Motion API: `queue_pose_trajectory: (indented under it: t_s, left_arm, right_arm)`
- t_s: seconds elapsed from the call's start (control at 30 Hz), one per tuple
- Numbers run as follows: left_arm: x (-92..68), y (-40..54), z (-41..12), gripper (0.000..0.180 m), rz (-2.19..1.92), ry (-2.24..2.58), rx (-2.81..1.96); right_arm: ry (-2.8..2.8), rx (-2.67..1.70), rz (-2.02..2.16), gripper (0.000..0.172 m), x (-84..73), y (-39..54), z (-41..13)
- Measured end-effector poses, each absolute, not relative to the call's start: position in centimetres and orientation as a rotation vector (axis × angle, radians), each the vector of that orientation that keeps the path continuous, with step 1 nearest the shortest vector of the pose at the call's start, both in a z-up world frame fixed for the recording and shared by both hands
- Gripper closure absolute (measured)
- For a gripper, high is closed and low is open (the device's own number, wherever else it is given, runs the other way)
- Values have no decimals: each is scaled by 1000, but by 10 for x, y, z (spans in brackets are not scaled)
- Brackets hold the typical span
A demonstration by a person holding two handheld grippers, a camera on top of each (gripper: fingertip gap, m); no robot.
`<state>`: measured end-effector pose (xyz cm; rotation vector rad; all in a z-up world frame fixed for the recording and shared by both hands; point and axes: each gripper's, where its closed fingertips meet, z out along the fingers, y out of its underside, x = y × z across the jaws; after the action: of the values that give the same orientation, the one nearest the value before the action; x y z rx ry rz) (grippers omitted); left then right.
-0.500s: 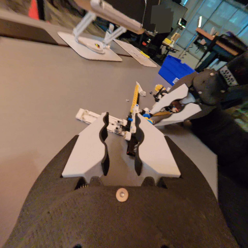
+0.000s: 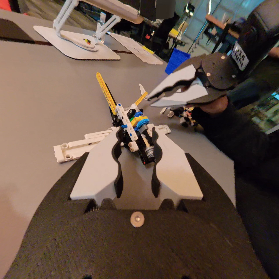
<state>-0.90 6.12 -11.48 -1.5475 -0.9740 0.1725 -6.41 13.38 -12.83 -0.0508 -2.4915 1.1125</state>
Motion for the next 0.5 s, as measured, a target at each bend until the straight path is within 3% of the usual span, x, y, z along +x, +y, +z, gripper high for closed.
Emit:
queue_pose_trajectory:
  t_s: [0.1, 0.23, 0.5]
  left_arm:
    - [-4, 68, -124, 137, -27, -1016, -1523]
    - [5, 83, -138, 126, -122, -1026, -1616]
    - [63, 138, -141, 133, -311, -671, -1856]
  right_arm:
    - [-2662, -42, 1373, 164, -26, 118, -118]
    - [-2787, -134, 1339, 168, -21, 119, -131]
    - [-2720, -335, 1137, 172, -61, 135, -160]
